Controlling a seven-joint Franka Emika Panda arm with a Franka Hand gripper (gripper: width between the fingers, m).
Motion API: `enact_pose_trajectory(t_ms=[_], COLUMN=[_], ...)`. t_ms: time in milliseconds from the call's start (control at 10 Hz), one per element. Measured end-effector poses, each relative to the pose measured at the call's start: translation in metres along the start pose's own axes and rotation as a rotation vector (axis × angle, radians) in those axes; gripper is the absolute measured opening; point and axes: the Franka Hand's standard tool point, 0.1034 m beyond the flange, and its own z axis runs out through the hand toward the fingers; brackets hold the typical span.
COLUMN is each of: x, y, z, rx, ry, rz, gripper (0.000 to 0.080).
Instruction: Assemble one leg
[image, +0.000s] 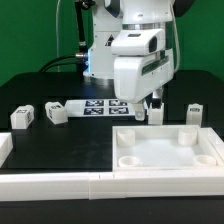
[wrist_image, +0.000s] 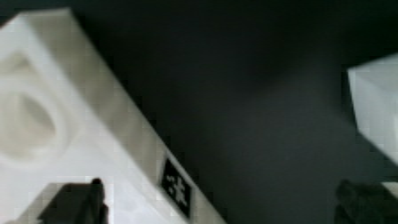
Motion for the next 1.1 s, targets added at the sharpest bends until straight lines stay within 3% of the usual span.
enact_pose_trajectory(t_ms=[200, 500, 1100], x=[0.003, 0.013, 0.048], y=[-0.006, -0.027, -0.085], z=[0.001, 0.004, 0.01], rx=[-0.003, 0.023, 0.076], ry=[0.025, 0.024, 0.005], rz=[0.306, 0.699, 1.312], gripper=[0.0648, 0.0648, 0.0648])
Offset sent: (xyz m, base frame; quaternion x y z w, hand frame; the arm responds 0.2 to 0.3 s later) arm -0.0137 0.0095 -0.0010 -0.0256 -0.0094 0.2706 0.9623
